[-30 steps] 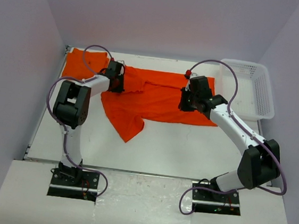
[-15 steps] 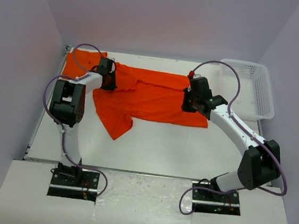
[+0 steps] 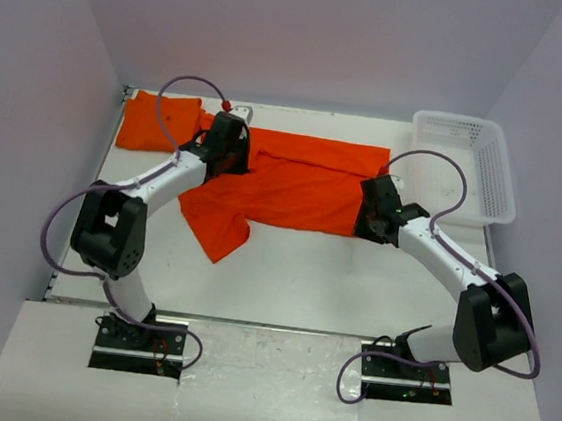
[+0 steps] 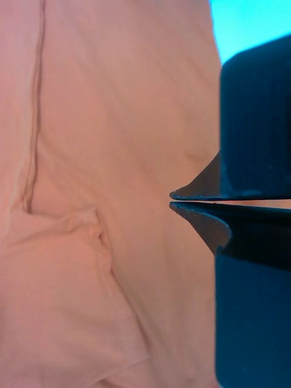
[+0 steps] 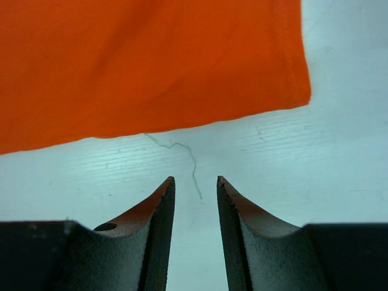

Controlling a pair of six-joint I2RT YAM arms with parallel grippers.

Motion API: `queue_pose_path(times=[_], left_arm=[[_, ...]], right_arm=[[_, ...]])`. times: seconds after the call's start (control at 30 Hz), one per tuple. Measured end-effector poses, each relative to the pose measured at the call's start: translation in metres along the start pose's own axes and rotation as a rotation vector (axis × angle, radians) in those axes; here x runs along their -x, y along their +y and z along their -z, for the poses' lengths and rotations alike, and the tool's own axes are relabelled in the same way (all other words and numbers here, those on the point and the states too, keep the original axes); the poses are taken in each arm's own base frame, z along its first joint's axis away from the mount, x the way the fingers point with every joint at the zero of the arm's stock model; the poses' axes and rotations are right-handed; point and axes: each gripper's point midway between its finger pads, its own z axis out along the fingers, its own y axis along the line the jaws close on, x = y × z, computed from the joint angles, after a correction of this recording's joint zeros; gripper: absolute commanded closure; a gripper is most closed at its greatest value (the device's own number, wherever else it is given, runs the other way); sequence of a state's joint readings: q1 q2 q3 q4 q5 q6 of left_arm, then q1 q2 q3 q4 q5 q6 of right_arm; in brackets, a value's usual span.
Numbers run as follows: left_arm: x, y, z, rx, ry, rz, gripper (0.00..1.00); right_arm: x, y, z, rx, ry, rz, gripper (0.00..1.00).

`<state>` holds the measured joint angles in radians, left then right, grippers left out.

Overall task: Fold and stack the t-shirts
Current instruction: Fold the flattened tshirt in 1/3 of the way, then grap the side of the flattened tshirt closest away from the robot with both arms

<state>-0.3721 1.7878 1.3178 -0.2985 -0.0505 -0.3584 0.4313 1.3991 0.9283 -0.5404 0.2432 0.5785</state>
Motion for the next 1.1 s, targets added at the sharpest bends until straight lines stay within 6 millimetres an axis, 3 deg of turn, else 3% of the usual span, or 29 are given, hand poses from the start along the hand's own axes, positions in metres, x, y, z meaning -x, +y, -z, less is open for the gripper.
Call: queue_pose_path(times=[0.1, 0.23, 0.33, 0.37, 0.47, 0.6, 0.8, 1.1], left_arm=[[-0.003, -0.009, 0.029, -0.016, -0.035, 0.019, 0.94], [-0.022, 0.004, 0.059, 0.010, -0.054, 0.054, 0.88], [-0.046, 0.017, 0.074, 0.036, -0.043, 0.068, 0.85], [-0.054, 0.020, 0.079, 0.041, -0.039, 0.077, 0.85], [-0.074, 0.027, 0.092, 0.048, -0.032, 0.096, 0.83], [-0.083, 0.027, 0.107, 0.030, -0.054, 0.112, 0.82], [-0.081, 0.023, 0.119, 0.002, -0.095, 0.113, 0.81], [-0.087, 0.023, 0.127, -0.016, -0.108, 0.108, 0.81]], right_arm=[[-0.004, -0.015, -0.005, -0.042, 0.019, -0.043, 0.61], [0.000, -0.043, -0.012, -0.099, 0.033, -0.116, 0.58], [0.002, -0.060, -0.017, -0.137, 0.046, -0.138, 0.37], [0.001, -0.065, -0.020, -0.146, 0.057, -0.137, 0.34], [-0.004, -0.075, -0.028, -0.171, 0.095, -0.130, 0.36], [-0.010, -0.078, -0.042, -0.178, 0.161, -0.121, 0.40], [-0.008, -0.074, -0.059, -0.179, 0.210, -0.112, 0.43], [0.013, -0.074, -0.064, -0.176, 0.194, -0.137, 0.46]])
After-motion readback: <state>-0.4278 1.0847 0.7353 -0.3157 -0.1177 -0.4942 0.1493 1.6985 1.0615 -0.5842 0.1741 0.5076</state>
